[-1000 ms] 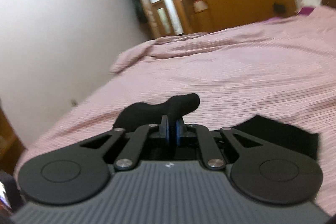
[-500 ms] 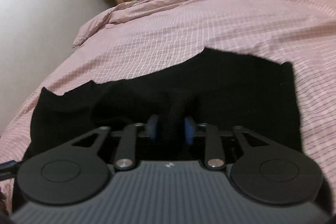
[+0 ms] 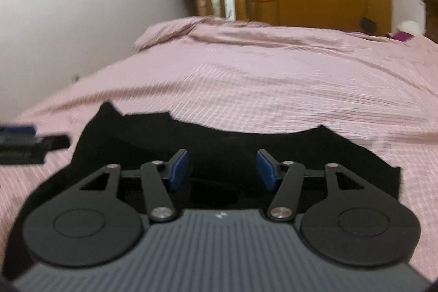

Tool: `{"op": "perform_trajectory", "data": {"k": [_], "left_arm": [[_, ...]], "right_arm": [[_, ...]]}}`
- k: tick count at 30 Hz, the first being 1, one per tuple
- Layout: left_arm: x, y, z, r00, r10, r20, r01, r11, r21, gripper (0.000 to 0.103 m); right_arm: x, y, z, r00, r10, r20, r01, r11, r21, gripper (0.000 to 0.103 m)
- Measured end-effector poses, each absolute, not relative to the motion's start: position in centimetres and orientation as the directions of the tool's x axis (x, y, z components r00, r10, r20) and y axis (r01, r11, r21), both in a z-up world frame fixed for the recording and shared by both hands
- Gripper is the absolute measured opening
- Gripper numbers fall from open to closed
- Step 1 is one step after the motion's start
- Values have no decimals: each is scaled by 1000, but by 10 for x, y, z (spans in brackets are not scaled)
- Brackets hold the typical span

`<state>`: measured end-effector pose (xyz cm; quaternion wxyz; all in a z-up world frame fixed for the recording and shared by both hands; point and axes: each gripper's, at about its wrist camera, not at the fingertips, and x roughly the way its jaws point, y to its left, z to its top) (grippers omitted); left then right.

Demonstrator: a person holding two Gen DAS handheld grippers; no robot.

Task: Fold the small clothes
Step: 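Grasp the cardigan hem edge with the left gripper while the right gripper grasps it too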

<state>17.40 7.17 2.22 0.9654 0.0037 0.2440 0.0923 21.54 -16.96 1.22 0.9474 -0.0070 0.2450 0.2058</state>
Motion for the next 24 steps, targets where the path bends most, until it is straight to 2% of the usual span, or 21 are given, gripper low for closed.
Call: {"op": "perform_trajectory", "data": {"k": [1,3,7,8,9,10,15,18,20,24], "left_arm": [[179,71,21,874,166,-457,-159,986,54,64],[187,69,18,888,117,-444,-115,993,32,44],[196,62,13,903,32,-429,-42,999,-14,40],[199,60,11,903,26,-428,-32,999,-8,40],[203,56,8,900,22,-434,-24,1000,0,40],[208,54,5,898,24,-440,-23,1000,8,40],[223,56,-7,887,58,-459,-44,998,42,40],[231,61,-15,873,83,-481,-64,996,57,41],[236,62,-20,863,99,-495,-74,995,70,41],[240,61,-29,848,120,-516,-78,992,104,42]], "right_arm": [[220,-164,9,789,385,-479,-394,915,87,58],[230,-155,2,781,371,-502,-386,919,78,58],[243,-150,-11,789,320,-524,-358,933,32,54],[244,-151,-12,793,310,-524,-349,937,26,46],[243,-154,-12,796,305,-523,-342,939,29,25],[242,-159,-10,801,303,-516,-331,943,40,14],[208,-205,12,892,242,-382,-228,970,82,14],[191,-243,10,921,152,-359,-110,985,134,14],[186,-273,-2,914,91,-395,-21,984,177,14],[187,-315,-29,836,100,-539,48,966,255,20]]}}
